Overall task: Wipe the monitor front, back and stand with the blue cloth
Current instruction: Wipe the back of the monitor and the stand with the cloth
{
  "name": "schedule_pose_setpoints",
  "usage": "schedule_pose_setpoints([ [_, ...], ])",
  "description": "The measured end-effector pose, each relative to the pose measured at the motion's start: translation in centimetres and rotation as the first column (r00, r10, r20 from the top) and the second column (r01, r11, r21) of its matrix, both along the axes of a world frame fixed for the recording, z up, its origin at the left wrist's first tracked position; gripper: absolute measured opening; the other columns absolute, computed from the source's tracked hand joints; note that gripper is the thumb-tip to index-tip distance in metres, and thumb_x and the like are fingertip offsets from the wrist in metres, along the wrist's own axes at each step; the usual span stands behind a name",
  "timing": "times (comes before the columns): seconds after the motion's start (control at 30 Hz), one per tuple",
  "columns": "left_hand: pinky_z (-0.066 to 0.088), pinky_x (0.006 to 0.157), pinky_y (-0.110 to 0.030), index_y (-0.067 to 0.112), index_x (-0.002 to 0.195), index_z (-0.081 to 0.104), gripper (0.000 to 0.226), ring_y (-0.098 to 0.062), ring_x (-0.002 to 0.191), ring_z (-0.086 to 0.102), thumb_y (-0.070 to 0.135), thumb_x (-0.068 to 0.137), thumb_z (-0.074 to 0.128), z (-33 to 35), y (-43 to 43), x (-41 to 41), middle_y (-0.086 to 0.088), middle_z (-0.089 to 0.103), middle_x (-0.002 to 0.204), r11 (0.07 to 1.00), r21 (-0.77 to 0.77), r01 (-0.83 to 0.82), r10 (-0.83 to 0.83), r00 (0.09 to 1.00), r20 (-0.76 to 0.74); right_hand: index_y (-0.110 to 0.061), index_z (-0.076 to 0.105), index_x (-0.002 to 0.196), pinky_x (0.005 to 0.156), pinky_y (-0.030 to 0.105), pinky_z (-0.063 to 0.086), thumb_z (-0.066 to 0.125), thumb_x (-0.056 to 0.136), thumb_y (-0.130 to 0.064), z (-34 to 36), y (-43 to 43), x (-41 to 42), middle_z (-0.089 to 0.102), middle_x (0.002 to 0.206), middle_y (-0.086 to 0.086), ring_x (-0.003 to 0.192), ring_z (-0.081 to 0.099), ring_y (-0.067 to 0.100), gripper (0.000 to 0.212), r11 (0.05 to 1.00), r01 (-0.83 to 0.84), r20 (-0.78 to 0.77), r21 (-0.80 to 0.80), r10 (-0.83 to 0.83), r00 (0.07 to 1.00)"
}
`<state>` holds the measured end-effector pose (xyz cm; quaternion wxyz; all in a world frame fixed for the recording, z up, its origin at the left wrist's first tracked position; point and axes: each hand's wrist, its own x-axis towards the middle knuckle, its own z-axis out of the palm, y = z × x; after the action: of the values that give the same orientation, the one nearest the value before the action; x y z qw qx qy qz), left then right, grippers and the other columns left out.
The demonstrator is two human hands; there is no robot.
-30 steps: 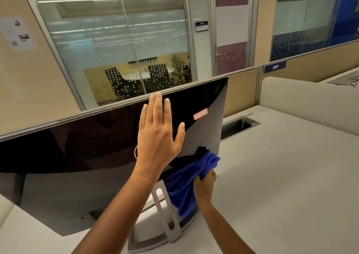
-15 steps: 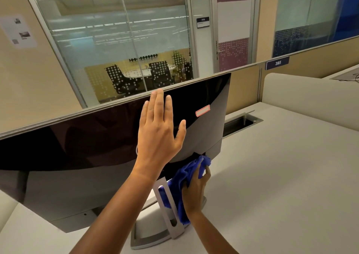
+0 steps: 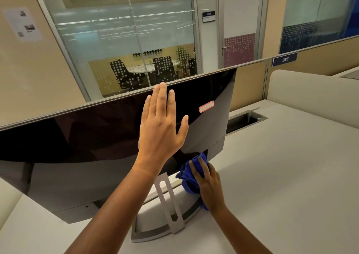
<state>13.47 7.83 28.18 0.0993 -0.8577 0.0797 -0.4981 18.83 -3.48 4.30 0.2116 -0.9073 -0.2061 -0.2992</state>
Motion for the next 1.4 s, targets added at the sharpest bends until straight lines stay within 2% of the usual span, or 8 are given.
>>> schedule_pose_setpoints([
  [0.23, 0.023, 0.109, -0.04, -0.003, 0.131, 0.044, 0.059, -0.034, 0.132, 0.036, 0.038, 0.089, 0.035, 0.0, -0.1, -0.1, -0.024, 0.04, 0.14, 1.0, 0.006, -0.011, 0.011, 1.0, -0.001, -0.029, 0.036, 0.133, 0.08, 0.034, 0.055, 0.088, 0.051, -0.035, -0.1, 0.1, 0.4, 0.036, 0.137, 0.0, 0.107, 0.061, 0.024, 0.098, 0.903, -0.185, 0.102, -0.388, 0.241, 0.965],
  [0.53, 0.022, 0.109, -0.04, -0.002, 0.132, 0.043, 0.054, -0.033, 0.133, 0.035, 0.031, 0.089, 0.033, 0.1, 0.3, -0.3, -0.023, 0.039, 0.141, 1.0, 0.005, 0.016, -0.015, 1.0, -0.017, -0.016, 0.041, 0.128, 0.066, 0.039, 0.056, 0.094, 0.033, -0.018, 0.0, 2.1, -1.5, 0.038, 0.131, 0.012, 0.09, 0.066, 0.031, 0.109, 0.989, 0.141, -0.168, 0.039, -0.133, 0.977],
  [0.77, 0.021, 0.11, -0.04, -0.001, 0.134, 0.04, 0.055, -0.032, 0.136, 0.03, 0.031, 0.09, 0.032, -0.1, 0.3, -0.3, -0.022, 0.035, 0.144, 0.999, -0.027, 0.034, -0.036, 0.998, -0.059, -0.032, 0.044, 0.121, 0.073, 0.035, 0.056, 0.09, 0.04, -0.028, -0.1, 3.5, -2.0, 0.036, 0.134, 0.002, 0.092, 0.067, 0.024, 0.094, 0.951, -0.104, 0.018, -0.29, 0.114, 0.993],
  [0.97, 0.011, 0.114, -0.04, 0.004, 0.139, 0.033, 0.056, -0.024, 0.14, 0.016, 0.032, 0.091, 0.029, -0.7, 1.7, -1.6, -0.016, 0.025, 0.15, 1.0, 0.012, 0.006, -0.004, 0.995, -0.095, -0.032, 0.041, 0.118, 0.061, 0.035, 0.056, 0.093, 0.027, -0.028, -0.4, 1.5, -2.0, 0.043, 0.13, -0.001, 0.081, 0.067, 0.025, 0.104, 0.899, -0.116, -0.089, -0.423, 0.086, 0.992],
  [1.13, -0.001, 0.115, -0.038, 0.007, 0.142, 0.026, 0.057, -0.021, 0.141, 0.006, 0.03, 0.09, 0.032, -2.9, 4.9, -4.3, -0.013, 0.015, 0.152, 0.998, -0.037, -0.044, 0.04, 0.993, -0.108, -0.03, 0.046, 0.115, 0.054, 0.038, 0.055, 0.092, 0.012, -0.027, 0.4, -0.7, -3.0, 0.043, 0.121, 0.005, 0.073, 0.066, 0.032, 0.113, 0.982, 0.021, -0.182, -0.185, -0.055, 0.982],
  [1.23, -0.002, 0.115, -0.041, 0.008, 0.143, 0.024, 0.058, -0.023, 0.142, 0.004, 0.03, 0.09, 0.032, -4.5, 7.1, -6.3, -0.014, 0.013, 0.152, 0.992, -0.072, -0.105, 0.096, 0.988, -0.118, -0.029, 0.043, 0.126, 0.069, 0.043, 0.056, 0.089, 0.046, -0.025, 1.2, -1.5, -4.9, 0.041, 0.13, 0.009, 0.09, 0.062, 0.032, 0.092, 0.99, 0.078, -0.25, 0.12, -0.046, 0.967],
  [1.3, -0.003, 0.115, -0.042, 0.009, 0.144, 0.022, 0.058, -0.024, 0.143, 0.001, 0.031, 0.091, 0.029, -5.7, 8.6, -7.5, -0.015, 0.012, 0.153, 0.985, -0.1, -0.139, 0.126, 0.984, -0.127, -0.028, 0.038, 0.131, 0.085, 0.041, 0.052, 0.066, 0.081, -0.009, 1.8, -1.7, -6.2, 0.042, 0.134, 0.011, 0.107, 0.053, 0.028, 0.06, 0.908, 0.127, -0.338, 0.4, 0.017, 0.941],
  [1.4, -0.002, 0.115, -0.044, 0.008, 0.143, 0.022, 0.06, -0.025, 0.143, -0.002, 0.032, 0.089, 0.029, -7.6, 10.5, -9.1, -0.019, 0.013, 0.152, 0.967, -0.173, -0.185, 0.16, 0.976, -0.151, -0.006, 0.036, 0.134, 0.071, 0.017, 0.049, 0.052, 0.083, 0.013, 2.5, -0.6, -7.8, 0.042, 0.127, 0.009, 0.1, 0.051, 0.019, 0.057, 0.709, 0.26, -0.456, 0.656, 0.099, 0.884],
])
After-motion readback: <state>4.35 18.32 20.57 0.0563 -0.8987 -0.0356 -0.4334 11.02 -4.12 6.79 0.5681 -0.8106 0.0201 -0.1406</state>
